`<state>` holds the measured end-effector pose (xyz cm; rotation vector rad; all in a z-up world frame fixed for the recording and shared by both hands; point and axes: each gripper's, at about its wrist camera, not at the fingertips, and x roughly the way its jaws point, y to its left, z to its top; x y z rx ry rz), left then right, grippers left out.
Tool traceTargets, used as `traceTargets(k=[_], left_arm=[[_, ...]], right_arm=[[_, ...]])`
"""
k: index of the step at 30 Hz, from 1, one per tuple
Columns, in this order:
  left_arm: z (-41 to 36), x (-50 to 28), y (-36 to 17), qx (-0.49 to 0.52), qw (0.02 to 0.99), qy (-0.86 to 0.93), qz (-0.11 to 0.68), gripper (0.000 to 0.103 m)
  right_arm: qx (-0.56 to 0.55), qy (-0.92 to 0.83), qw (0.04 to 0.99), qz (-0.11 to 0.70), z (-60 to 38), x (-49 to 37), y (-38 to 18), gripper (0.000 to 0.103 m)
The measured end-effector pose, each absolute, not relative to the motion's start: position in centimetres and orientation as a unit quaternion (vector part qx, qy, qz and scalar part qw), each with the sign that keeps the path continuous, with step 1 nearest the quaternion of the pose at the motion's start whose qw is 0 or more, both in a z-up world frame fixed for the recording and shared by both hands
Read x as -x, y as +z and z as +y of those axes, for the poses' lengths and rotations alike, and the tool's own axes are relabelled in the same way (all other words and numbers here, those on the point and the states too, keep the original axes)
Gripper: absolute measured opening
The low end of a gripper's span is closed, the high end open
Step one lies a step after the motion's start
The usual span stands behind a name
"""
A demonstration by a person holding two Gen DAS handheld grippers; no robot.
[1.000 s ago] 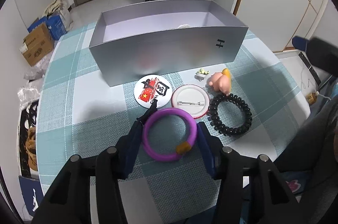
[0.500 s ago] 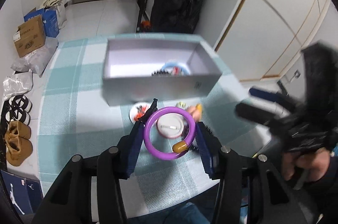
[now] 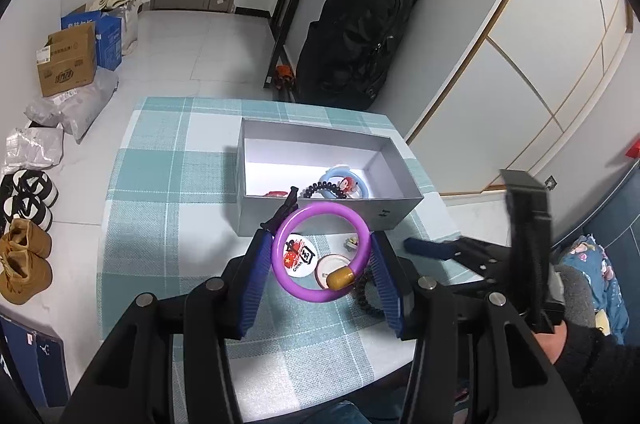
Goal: Organize jewelry
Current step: 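Grasp the pink-and-yellow figurine with the right tool while the left tool holds the bangle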
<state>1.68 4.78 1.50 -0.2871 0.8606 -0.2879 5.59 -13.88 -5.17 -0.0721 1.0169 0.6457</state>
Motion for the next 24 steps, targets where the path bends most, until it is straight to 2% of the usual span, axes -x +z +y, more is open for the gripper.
traceTargets(k=[7,11,24], left_arm=[[5.4,-1.2,2.2,0.132,0.895,-0.143,0.400,0.044],[5.6,-1.3,2.2,0.138,0.895,-0.144,0.399,0.044],[6.0,-1.7,2.4,0.157,0.893,-0.142,0.397,0.044]], right_arm=[[0.047,0.304,0.820,0.483,-12.8,-6.1,-6.0,0.053],[0.045,0.295,0.825,0.480,-13.0,-6.6,-6.1,0.033],[0.024,0.293,0.839,0.458,-14.1,-6.4,-4.5,0.033]])
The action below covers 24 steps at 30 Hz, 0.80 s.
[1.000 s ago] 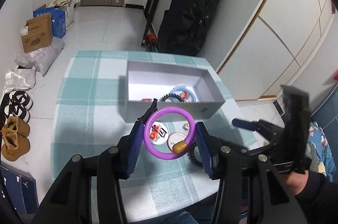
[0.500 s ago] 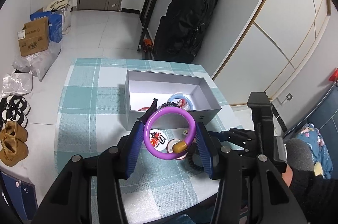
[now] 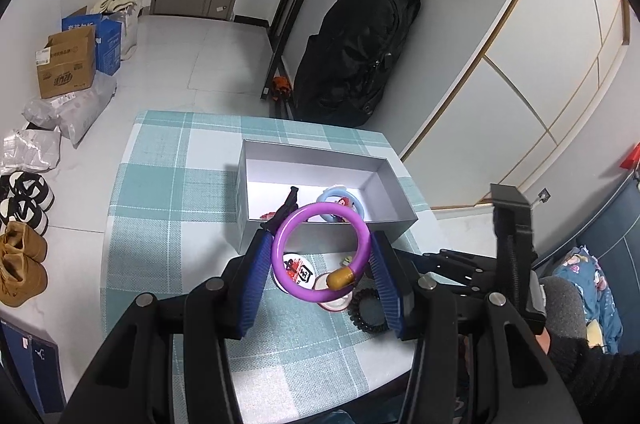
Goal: Organize jewelry
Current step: 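Grasp the pink-and-yellow figurine with the right tool while the left tool holds the bangle, then carry the bangle and figurine into the box and open both tools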
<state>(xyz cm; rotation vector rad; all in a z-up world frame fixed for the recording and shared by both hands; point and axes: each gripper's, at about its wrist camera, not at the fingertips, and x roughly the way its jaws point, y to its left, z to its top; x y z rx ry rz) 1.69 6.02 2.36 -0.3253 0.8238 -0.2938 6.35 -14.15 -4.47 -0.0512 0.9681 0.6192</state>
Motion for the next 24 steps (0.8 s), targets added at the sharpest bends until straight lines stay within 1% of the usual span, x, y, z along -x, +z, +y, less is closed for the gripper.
traceTargets(k=[14,24], left_arm=[[5.2,-3.4,2.9,0.156,0.902,-0.112,0.387,0.044],[4.3,-6.8,1.9,0.170,0.894,-0.093,0.405,0.044]], right_arm=[[-0.022,0.314,0.858,0.405,-14.6,-6.4,0.2,0.033],[-0.070,0.327,0.854,0.398,-15.2,-8.9,1.9,0.033]])
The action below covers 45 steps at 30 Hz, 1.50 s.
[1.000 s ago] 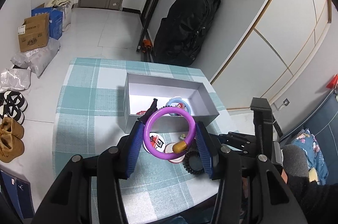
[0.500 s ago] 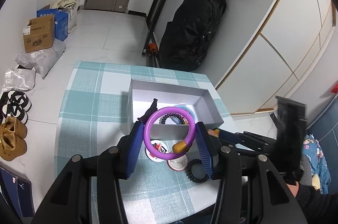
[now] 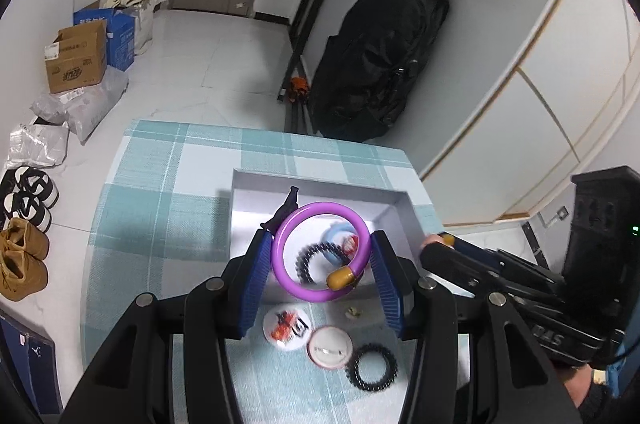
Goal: Organize jewelry
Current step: 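Carry the bangle and figurine into the box and open both tools, then lift both open tools out of the box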
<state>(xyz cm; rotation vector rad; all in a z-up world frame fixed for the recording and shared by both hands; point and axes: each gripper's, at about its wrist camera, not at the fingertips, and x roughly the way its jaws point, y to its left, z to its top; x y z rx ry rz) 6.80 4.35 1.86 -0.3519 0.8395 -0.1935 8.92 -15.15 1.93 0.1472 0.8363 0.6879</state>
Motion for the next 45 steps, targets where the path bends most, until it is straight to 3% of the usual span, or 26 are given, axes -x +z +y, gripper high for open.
traceTargets(k=[24,37,40,43,45], left_arm=[[2.3,-12.7,-1.3,0.170,0.856,-0.111,0.476,0.044],[2.9,-13.3,-1.7,0.185,0.840,-0.119,0.495,0.046],[2.2,-13.1,-1.5,0.164,0.840,-0.125,0.501,0.048],[1.6,-12.5,-1.1,0.136,0.852,-0.122,0.490,0.061],[1.8,-12.3,-1.0,0.142,0.852,-0.124,0.488,0.062]], right_arm=[[-0.118,0.320,0.818,0.463,-16.3,-15.6,-1.7,0.034],[-0.141,0.336,0.812,0.455,-16.1,-16.4,-1.4,0.036],[-0.141,0.337,0.819,0.443,-16.3,-16.1,-0.8,0.043],[-0.139,0.336,0.829,0.424,-16.8,-15.5,0.3,0.056],[-0.142,0.337,0.836,0.410,-17.3,-15.1,1.1,0.063]])
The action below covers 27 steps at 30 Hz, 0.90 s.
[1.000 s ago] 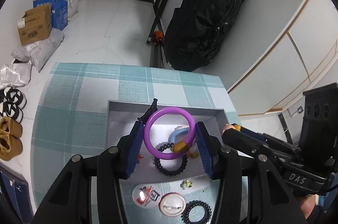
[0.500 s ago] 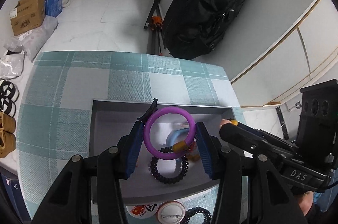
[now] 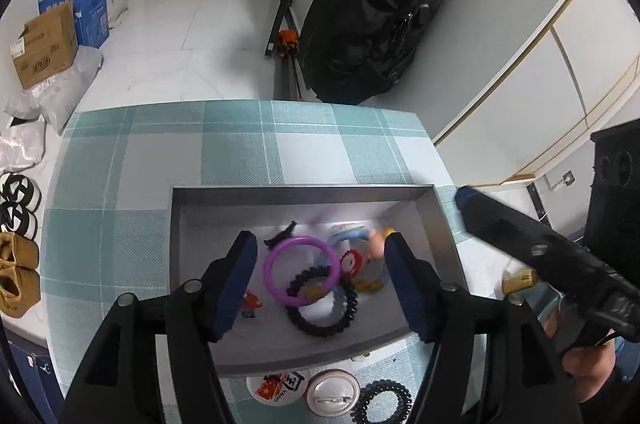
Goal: Organize jewelry
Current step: 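Lift both open tools out of the box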
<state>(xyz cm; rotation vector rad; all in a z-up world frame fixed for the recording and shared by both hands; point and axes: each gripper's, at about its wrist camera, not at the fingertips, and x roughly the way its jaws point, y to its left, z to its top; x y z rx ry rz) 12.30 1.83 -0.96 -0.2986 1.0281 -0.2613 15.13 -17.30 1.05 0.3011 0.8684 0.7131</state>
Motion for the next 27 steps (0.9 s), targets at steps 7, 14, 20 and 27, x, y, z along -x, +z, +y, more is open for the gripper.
traceTargets(k=[7,14,20,27], left_arm=[[2.2,-11.4,-0.7,0.135,0.859,-0.113,0.482,0.062],[1.8,-10.2,-0.2,0.112,0.870,-0.096,0.470,0.062],[1.8,-8.5,0.7,0.106,0.882,-0.084,0.451,0.063],[2.0,-6.3,0.5,0.103,0.886,-0.072,0.446,0.064]], right_arm=[[-0.148,0.321,0.849,0.392,-19.0,-14.2,2.1,0.071],[-0.139,0.313,0.860,0.379,-19.8,-12.8,2.9,0.081],[-0.140,0.303,0.866,0.372,-20.4,-11.6,3.1,0.086],[-0.113,0.300,0.874,0.366,-20.1,-9.3,3.4,0.093]])
